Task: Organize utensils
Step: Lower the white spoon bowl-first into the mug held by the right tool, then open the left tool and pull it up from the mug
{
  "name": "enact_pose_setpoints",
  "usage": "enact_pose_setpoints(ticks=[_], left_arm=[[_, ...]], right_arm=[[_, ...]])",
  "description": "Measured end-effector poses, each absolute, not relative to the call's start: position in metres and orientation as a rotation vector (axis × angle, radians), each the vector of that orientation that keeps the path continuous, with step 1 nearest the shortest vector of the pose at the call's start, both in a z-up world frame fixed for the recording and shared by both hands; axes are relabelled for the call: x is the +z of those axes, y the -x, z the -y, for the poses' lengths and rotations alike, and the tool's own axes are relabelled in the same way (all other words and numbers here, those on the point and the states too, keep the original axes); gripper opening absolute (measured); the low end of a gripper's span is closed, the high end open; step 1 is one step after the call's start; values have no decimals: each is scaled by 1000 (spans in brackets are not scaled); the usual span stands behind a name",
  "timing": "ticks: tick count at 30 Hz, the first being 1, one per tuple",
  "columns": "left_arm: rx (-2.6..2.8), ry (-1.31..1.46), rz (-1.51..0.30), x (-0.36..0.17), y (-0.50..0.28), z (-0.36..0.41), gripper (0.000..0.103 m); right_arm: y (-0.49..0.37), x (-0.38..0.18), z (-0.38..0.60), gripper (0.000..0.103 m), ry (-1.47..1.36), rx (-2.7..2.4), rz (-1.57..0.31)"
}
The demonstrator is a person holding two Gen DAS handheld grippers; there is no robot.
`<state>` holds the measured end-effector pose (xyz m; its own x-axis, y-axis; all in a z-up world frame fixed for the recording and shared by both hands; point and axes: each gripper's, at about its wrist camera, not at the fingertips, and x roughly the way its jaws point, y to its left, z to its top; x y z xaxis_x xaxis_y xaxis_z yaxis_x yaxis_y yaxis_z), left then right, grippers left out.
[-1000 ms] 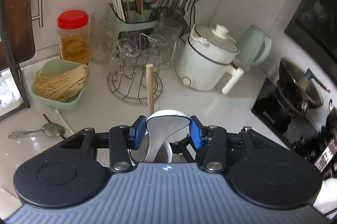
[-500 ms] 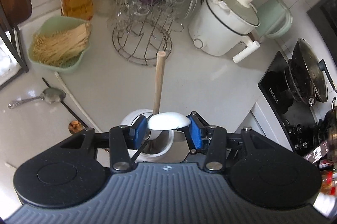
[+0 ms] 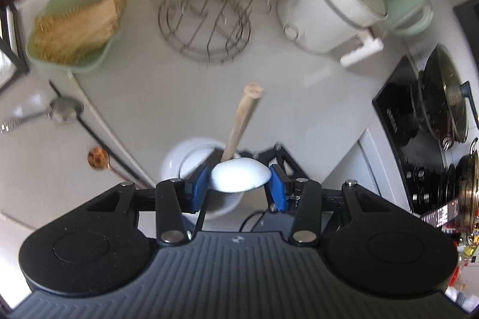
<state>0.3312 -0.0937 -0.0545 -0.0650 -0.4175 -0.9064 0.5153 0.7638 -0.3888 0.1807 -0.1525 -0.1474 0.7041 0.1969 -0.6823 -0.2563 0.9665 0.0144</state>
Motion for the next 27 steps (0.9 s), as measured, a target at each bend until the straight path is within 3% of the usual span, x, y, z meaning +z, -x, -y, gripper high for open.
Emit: enact_pose_setpoints(ticks=[14,27], left_arm=[[-738,-112,-1484,-66,-328,100,49],[-676,-93,-1357,-39,-323,81,52]], right_arm=[[-183,-148,152,91,87,259,-750],[-185,-148,150,91,91,259,-754]])
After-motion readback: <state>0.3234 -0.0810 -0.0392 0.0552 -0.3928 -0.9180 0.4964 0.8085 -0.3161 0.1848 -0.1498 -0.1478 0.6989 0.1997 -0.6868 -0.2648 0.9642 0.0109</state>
